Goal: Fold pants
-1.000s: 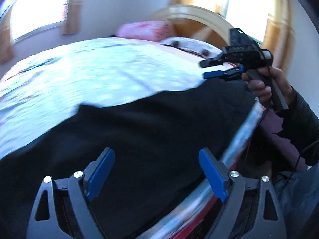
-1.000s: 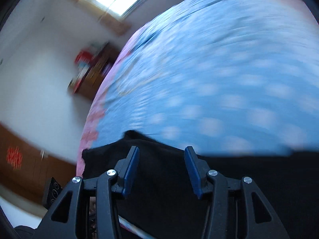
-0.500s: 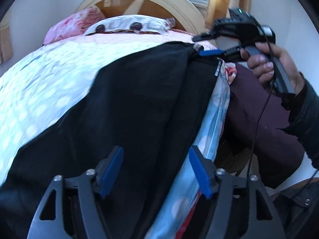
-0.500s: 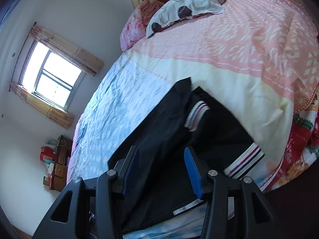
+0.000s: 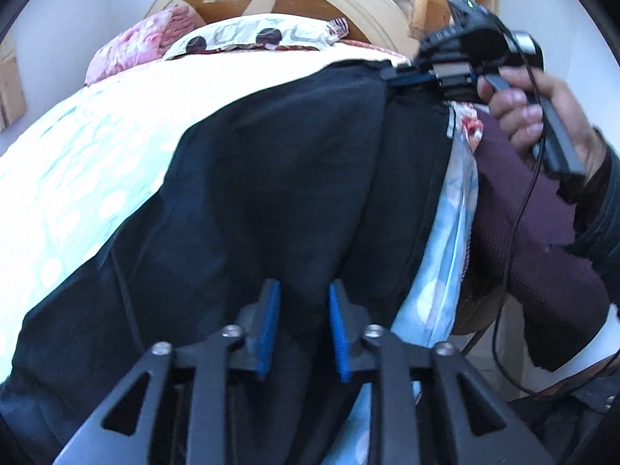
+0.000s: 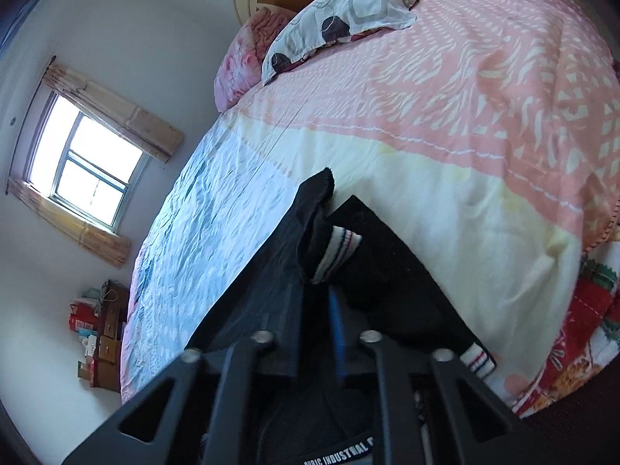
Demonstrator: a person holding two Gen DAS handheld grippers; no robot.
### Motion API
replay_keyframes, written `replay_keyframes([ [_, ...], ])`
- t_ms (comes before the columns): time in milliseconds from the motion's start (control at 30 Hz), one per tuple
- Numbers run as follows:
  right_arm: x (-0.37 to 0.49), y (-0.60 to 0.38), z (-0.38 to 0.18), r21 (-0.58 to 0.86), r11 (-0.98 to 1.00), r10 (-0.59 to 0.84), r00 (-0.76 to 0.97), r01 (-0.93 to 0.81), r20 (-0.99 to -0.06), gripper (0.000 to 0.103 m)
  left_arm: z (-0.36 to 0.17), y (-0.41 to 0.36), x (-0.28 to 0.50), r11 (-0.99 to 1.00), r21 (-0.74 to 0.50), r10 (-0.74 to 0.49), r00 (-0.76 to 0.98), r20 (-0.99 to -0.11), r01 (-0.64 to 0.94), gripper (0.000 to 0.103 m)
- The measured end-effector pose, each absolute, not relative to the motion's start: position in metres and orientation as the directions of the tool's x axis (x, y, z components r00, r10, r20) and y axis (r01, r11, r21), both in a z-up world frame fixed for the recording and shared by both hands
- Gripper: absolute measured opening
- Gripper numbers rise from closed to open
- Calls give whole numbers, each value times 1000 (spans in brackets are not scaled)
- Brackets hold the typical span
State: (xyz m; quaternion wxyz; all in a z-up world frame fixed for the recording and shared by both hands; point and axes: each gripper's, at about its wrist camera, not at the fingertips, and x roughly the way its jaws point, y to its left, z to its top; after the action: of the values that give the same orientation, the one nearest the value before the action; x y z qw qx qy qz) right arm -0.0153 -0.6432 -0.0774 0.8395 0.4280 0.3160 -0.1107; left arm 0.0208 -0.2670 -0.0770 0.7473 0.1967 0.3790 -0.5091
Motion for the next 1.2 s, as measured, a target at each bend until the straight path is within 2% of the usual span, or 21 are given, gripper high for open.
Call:
replay_keyframes([
  [200,-10,-639,-78,628,635,73,774,450,-629,4,-83,-275,13,390,-52,-601,212,-771,919,22],
  [267,-9,-639,-78,630,639,72,781,441,-620,3,-81,-275,12,386,-51,-606,211,-767,921,9],
  [367,-9,-636,-73,629,651,72,790,425,-609,3,-75,-273,18,390,-74,-617,201,-761,918,5],
  [567,-20,-632,-47,640,682,71,840,352,-538,2,-45,-257,16,366,-101,-682,193,-705,925,5],
  [667,-39,-628,-35,639,697,73,855,325,-514,2,-45,-255,8,330,-129,-692,146,-707,935,5],
  [933,-75,-638,-78,651,630,69,804,424,-591,2,-79,-269,-7,296,-143,-649,89,-756,945,5],
  [1200,-96,-627,-61,650,648,29,840,396,-541,2,-70,-259,-1,324,-159,-667,106,-738,933,5],
])
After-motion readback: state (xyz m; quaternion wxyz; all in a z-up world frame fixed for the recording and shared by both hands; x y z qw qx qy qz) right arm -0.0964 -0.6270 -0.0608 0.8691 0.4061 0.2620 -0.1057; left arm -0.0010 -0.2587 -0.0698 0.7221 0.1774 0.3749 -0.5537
